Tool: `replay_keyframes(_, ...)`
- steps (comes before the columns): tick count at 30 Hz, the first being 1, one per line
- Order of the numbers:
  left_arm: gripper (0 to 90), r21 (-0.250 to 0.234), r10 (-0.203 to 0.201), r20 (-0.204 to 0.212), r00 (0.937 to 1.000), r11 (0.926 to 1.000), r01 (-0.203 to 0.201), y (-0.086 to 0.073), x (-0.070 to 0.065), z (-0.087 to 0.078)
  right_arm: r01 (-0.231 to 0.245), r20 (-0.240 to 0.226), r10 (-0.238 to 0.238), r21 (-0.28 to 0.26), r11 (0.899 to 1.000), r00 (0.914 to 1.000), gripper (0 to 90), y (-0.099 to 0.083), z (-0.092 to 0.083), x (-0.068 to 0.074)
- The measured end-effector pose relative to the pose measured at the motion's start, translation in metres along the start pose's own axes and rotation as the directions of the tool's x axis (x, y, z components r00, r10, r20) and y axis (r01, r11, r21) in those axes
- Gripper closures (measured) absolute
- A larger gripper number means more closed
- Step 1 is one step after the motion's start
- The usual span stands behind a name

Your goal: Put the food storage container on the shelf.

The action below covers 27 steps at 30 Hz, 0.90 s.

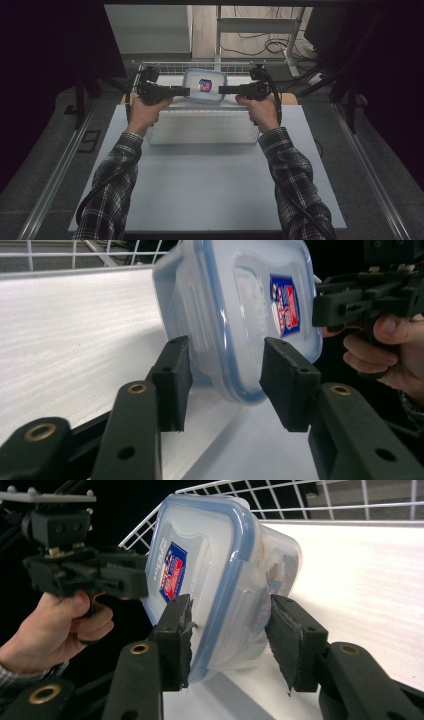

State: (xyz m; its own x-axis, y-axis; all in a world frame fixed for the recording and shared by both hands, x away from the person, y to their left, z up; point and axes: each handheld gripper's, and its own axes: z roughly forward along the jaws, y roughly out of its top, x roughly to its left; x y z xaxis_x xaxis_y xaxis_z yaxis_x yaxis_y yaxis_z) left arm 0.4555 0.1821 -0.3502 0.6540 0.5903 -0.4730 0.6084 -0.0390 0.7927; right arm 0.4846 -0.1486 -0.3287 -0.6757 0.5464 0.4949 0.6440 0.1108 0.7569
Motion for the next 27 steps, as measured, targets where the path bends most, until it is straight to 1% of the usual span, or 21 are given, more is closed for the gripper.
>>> replay_keyframes(3, 56.0, -0.007, -0.010, 0.011, 0.9999, 0.9999, 0.010, -0.002, 0.001, 0.000, -0.002, 0.009, 0.002, 0.003, 1.000, 1.0000, 52.4, 0.001, 0.000, 0.000)
replay_keyframes(4, 55.7, -0.011, -0.011, 0.010, 0.9999, 0.9999, 0.011, -0.002, 0.001, 0.000, 0.012, 0.028, -0.012, 0.002, 1.000, 0.9995, 51.4, 0.002, 0.000, 0.001)
replay_keyframes(5, 55.7, -0.013, -0.012, 0.012, 0.9999, 0.9999, 0.012, -0.002, 0.001, 0.000, 0.012, 0.028, -0.012, 0.002, 1.000, 0.9995, 51.4, 0.002, 0.000, 0.001)
replay_keyframes(7, 54.8, -0.010, -0.009, 0.009, 0.9999, 0.9999, 0.009, -0.001, 0.000, 0.000, 0.035, 0.079, -0.036, 0.013, 0.999, 0.9962, 49.8, 0.003, -0.001, 0.004)
replay_keyframes(10, 51.3, -0.015, 0.013, -0.031, 0.9994, 0.9998, -0.013, 0.001, -0.004, 0.000, 0.066, 0.126, -0.069, 0.026, 0.997, 0.9896, 49.5, 0.003, 0.000, 0.006)
replay_keyframes(11, 49.4, -0.014, 0.014, -0.040, 0.9991, 0.9998, -0.014, 0.002, -0.004, 0.000, 0.069, 0.133, -0.071, 0.022, 0.997, 0.9886, 50.0, 0.003, 0.000, 0.007)
replay_keyframes(13, 49.0, -0.019, 0.022, -0.066, 0.9976, 0.9996, -0.023, 0.003, -0.006, 0.000, 0.070, 0.133, -0.072, 0.019, 0.997, 0.9886, 50.4, 0.004, 0.001, 0.007)
replay_keyframes(15, 46.8, -0.031, 0.024, -0.102, 0.9945, 0.9992, -0.027, 0.005, -0.007, 0.000, 0.077, 0.141, -0.078, 0.013, 0.997, 0.9870, 50.4, 0.004, 0.001, 0.009)
replay_keyframes(17, 46.7, -0.042, 0.025, -0.136, 0.9904, 0.9987, -0.030, 0.008, -0.008, 0.000, 0.095, 0.156, -0.095, 0.012, 0.995, 0.9832, 48.8, 0.006, 0.003, 0.013)
replay_keyframes(18, 46.7, -0.045, 0.023, -0.150, 0.9885, 0.9985, -0.030, 0.009, -0.009, 0.001, 0.095, 0.156, -0.095, 0.012, 0.995, 0.9832, 48.8, 0.006, 0.003, 0.013)
replay_keyframes(21, 46.5, -0.054, 0.037, -0.189, 0.9813, 0.9974, -0.048, 0.011, -0.012, 0.002, 0.110, 0.191, -0.109, 0.006, 0.994, 0.9755, 47.4, 0.008, 0.004, 0.015)
replay_keyframes(23, 44.8, -0.061, 0.042, -0.205, 0.9779, 0.9966, -0.056, 0.010, -0.013, 0.003, 0.113, 0.203, -0.111, 0.001, 0.994, 0.9729, 46.8, 0.009, 0.005, 0.015)
replay_keyframes(24, 43.1, -0.067, 0.041, -0.206, 0.9777, 0.9962, -0.056, 0.010, -0.013, 0.002, 0.115, 0.214, -0.111, -0.005, 0.993, 0.9705, 45.9, 0.009, 0.005, 0.015)
replay_keyframes(25, 41.7, -0.073, 0.041, -0.199, 0.9791, 0.9958, -0.056, 0.009, -0.014, 0.002, 0.119, 0.220, -0.114, -0.011, 0.993, 0.9689, 44.6, 0.010, 0.005, 0.015)
replay_keyframes(27, 37.3, -0.077, 0.052, -0.197, 0.9791, 0.9946, -0.069, 0.007, -0.015, 0.002, 0.130, 0.237, -0.123, -0.018, 0.991, 0.9638, 40.5, 0.009, 0.004, 0.016)
